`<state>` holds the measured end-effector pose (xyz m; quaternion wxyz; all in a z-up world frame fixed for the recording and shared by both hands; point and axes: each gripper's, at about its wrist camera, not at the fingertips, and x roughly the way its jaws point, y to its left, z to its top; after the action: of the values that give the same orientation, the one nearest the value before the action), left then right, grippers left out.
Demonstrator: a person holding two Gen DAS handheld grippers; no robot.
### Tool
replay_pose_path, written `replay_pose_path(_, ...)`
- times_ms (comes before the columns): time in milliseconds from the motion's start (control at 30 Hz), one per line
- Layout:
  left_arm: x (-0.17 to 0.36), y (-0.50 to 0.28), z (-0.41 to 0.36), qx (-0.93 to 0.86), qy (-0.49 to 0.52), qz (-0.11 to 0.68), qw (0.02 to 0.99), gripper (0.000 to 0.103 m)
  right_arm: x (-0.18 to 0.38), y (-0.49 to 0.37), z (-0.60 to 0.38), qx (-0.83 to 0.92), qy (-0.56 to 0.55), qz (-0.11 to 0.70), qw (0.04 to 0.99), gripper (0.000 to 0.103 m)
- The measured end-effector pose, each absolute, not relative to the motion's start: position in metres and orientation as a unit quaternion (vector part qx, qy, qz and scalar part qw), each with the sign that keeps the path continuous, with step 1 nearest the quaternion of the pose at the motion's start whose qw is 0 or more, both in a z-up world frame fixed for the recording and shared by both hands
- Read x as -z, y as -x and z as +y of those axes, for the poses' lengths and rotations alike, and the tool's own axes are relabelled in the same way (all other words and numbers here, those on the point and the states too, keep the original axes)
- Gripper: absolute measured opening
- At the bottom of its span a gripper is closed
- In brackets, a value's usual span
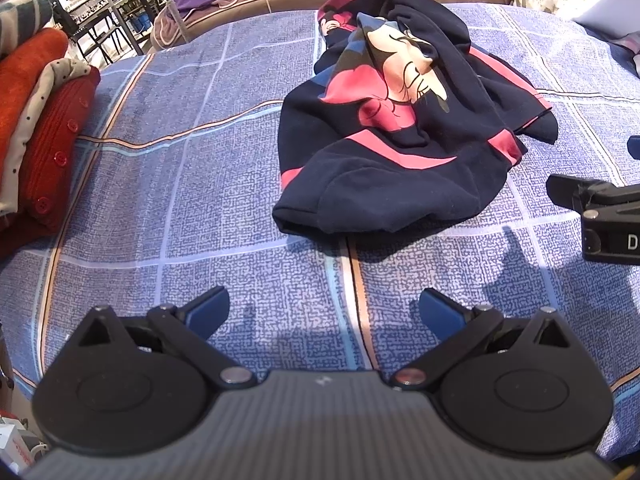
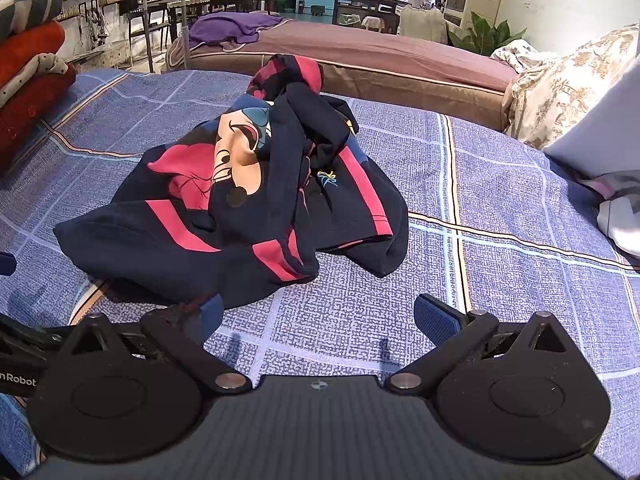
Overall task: Fold small clothes
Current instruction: 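Grasp the sweatshirt hem with the left gripper while the right gripper grasps another edge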
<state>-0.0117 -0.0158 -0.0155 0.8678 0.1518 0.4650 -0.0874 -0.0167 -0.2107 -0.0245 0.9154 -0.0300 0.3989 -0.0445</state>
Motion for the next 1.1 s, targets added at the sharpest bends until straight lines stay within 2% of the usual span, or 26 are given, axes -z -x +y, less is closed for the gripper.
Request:
replay_pose_path(233,0.016,0.013,-0.016,0.086,-0.159,0.46,0.869,0.103,0.025,0.017,-0.211,0.046,0.029,0.399,0.915,0.103)
replay_pose_path(400,0.014,0.018,-0.02,0.099,-0.177,0.429,0.88,0.103,0.025,0.021,-0.213,0.034,0.021,0.388,0.921,0.103)
replay_pose_path(633,0.014,0.032,-0.023,0.125,-0.235,0.351,0.898,0.103,0.028,0.048,-0.239,-0.009,-0.063,0.349,0.935,0.103)
replay_pose_path(800,0.019,0.029,-0.024,0.187,-0.214,0.353,0.892,0.098,0.036,0.061,-0.255,-0.022,-0.1,0.351,0.931,0.103)
replay_pose_path(867,0.023,0.026,-0.031,0.183,-0.244,0.341,0.889,0.092,0.035,0.064,-0.257,-0.028,-0.1,0.348,0.932,0.103)
replay_pose_path(1033,0.033,0.022,-0.052,0.19,-0.342,0.289,0.874,0.092,0.037,0.065,-0.264,-0.018,-0.097,0.353,0.931,0.103)
replay_pose_path(1100,0.037,0.017,-0.059,0.2,-0.367,0.287,0.862,0.088,0.038,0.065,-0.266,-0.015,-0.101,0.355,0.929,0.103)
